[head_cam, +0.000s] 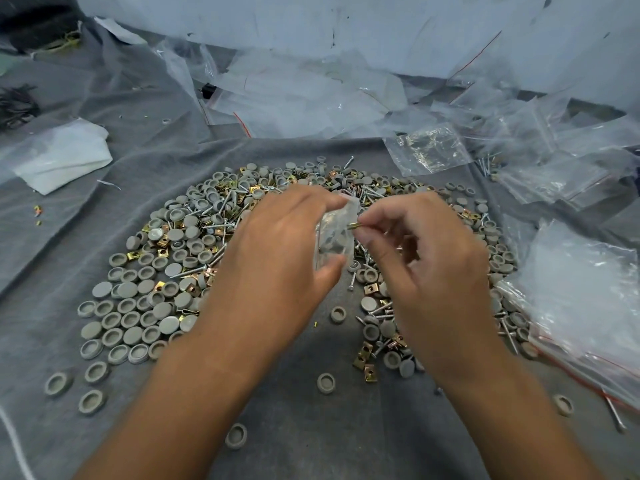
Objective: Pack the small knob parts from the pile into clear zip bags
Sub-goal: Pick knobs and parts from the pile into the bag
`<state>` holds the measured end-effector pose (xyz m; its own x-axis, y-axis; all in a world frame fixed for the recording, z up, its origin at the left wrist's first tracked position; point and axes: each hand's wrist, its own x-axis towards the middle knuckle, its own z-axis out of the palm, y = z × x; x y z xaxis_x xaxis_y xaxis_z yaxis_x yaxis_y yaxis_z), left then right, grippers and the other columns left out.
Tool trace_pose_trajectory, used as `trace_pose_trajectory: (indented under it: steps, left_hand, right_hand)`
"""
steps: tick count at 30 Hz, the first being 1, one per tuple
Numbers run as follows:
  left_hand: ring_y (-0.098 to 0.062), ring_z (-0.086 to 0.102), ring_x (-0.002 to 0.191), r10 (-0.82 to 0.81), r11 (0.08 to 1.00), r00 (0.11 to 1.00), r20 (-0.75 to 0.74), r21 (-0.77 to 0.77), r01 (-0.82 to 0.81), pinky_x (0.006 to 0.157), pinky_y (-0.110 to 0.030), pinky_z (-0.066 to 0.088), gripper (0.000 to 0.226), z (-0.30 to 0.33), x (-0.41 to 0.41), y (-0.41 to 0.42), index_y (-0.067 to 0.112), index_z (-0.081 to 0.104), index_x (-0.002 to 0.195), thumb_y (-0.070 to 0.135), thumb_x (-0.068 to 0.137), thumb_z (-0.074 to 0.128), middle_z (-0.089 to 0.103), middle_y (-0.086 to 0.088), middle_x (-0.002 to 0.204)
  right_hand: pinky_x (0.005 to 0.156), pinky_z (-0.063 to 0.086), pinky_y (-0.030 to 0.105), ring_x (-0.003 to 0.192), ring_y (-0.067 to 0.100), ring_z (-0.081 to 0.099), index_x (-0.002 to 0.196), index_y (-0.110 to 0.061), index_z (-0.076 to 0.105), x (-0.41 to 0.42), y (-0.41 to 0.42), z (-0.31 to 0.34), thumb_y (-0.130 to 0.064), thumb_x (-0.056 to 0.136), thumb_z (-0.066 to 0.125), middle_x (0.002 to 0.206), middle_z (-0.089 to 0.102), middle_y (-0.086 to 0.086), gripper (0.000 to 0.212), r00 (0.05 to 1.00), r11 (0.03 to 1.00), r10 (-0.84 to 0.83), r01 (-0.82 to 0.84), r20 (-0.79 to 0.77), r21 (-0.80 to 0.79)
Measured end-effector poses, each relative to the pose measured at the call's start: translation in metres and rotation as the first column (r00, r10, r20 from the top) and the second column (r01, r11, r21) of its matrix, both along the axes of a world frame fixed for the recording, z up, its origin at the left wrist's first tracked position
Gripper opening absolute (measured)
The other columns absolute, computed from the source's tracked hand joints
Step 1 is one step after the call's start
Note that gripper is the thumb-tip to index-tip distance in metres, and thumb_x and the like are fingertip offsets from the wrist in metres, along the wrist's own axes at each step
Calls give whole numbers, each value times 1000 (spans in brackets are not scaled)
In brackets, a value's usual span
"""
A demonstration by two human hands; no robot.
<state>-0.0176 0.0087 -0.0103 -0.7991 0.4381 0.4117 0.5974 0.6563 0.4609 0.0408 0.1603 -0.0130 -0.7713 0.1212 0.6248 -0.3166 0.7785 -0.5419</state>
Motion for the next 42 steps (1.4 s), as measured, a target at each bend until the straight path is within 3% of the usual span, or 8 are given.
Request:
trace_pose_trajectory:
  steps: [8,12,16,18,20,23,31,42]
  left_hand:
    - [-9,54,112,-5,1000,1000,-14,10,5,100,-23,36,55,-3,-2,-2,22,61,129,33,77,76,62,9,124]
    - [-11,55,111,-14,1000,1000,-12,27,15,100,-29,43,50,-1,-2,-1,21,62,128,33,80,69,63,9,123]
    - [-11,56,110,7,1000,1000,-5,21,-7,101,-30,43,57,1,-2,-3,22,61,130,33,76,76,63,9,122]
    - [-14,57,110,6,1000,1000,-3,21,-6,101,-35,45,57,2,-2,-4,21,61,129,31,76,78,63,8,121]
    - [-13,56,109,9,1000,1000,-4,17,-9,101,-33,44,57,2,-1,-4,22,61,130,29,77,79,63,9,121]
    - [-12,56,109,8,1000,1000,-7,14,-8,101,-31,43,57,2,-1,-3,22,61,130,28,78,80,62,9,120]
    - [-13,57,110,13,1000,1000,-11,9,-13,100,-25,37,57,1,-2,-5,22,62,129,27,76,82,63,8,122]
    - [-12,57,111,3,999,1000,-7,32,-2,100,-23,37,56,1,-3,-8,21,63,129,25,76,82,64,9,121]
  right_hand:
    - [76,52,18,88,6,68,107,-15,68,-6,-3,-2,-15,91,78,96,70,-7,18,985,992,-32,11,-168,-125]
    - [79,41,7,87,2,66,109,-16,71,-7,-5,-5,-15,88,81,103,71,-10,24,999,1000,18,-18,-41,-7]
    - [70,44,12,82,8,64,102,-23,69,-1,7,6,-17,92,75,95,66,-17,13,999,999,30,-30,10,-37]
    - [65,45,12,81,6,62,95,-34,68,7,21,12,-31,87,75,88,66,-21,11,962,991,118,-128,245,25]
    - [65,41,13,89,-3,57,93,-43,66,12,30,12,-53,74,77,93,64,-28,23,791,967,112,-226,601,117]
    - [81,45,24,99,-7,45,102,-49,62,15,31,5,-68,66,79,95,58,-26,44,626,880,-22,-358,779,313]
    - [94,44,29,106,3,44,109,-43,68,12,17,2,-44,88,74,101,51,-21,22,625,799,-48,-443,779,406]
    - [84,43,26,96,-1,44,93,-38,55,8,7,-12,-40,92,71,95,56,-21,16,694,878,71,-384,717,285]
